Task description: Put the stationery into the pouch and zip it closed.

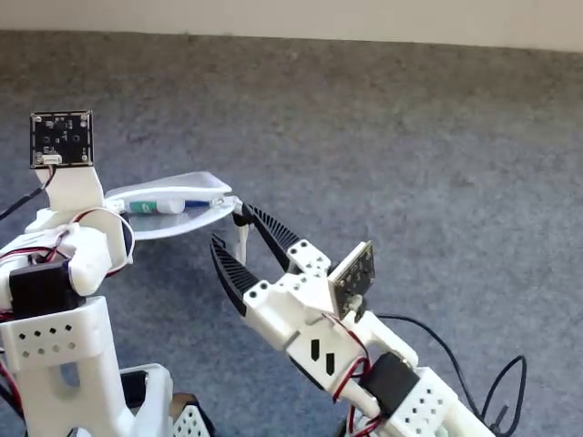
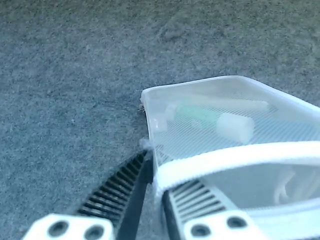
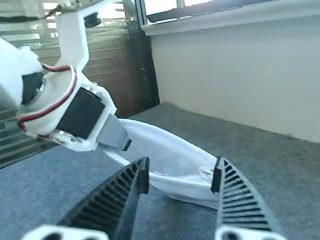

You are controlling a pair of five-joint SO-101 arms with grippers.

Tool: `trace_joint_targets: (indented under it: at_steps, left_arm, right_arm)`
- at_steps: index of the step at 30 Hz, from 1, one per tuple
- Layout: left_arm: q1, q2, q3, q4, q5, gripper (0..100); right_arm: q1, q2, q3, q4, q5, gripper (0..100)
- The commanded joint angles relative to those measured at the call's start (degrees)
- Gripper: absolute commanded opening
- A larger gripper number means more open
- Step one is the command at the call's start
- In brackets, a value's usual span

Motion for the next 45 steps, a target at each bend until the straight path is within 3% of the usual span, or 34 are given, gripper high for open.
trace_joint_targets:
  at_steps: [1,7,12,28,45]
  left_arm:
    - [0.9,-0.5,-0.7,-0.3,0.4,1]
    - [0.9,-0.5,-0.7,-0.3,0.4,1]
    - [0.9,-0.5,-0.7,-0.2,0.4,1]
    - [0.9,-0.5,-0.7,0.2,0.3,1]
    - [0.9,-0.5,-0.6,0.2,-1.6,1]
  right_arm:
    - [0.3,-2.0,0.0,2.8,0.4,19.3]
    - [7.2,4.6,2.8,2.5,0.2,19.2]
    - [8.4,14.7,2.2,1.1,0.2,19.2]
    - [8.4,42.6,1.0,-30.6,0.5,19.1]
    - [10.9,52.7,-6.8,-32.2,0.6,19.1]
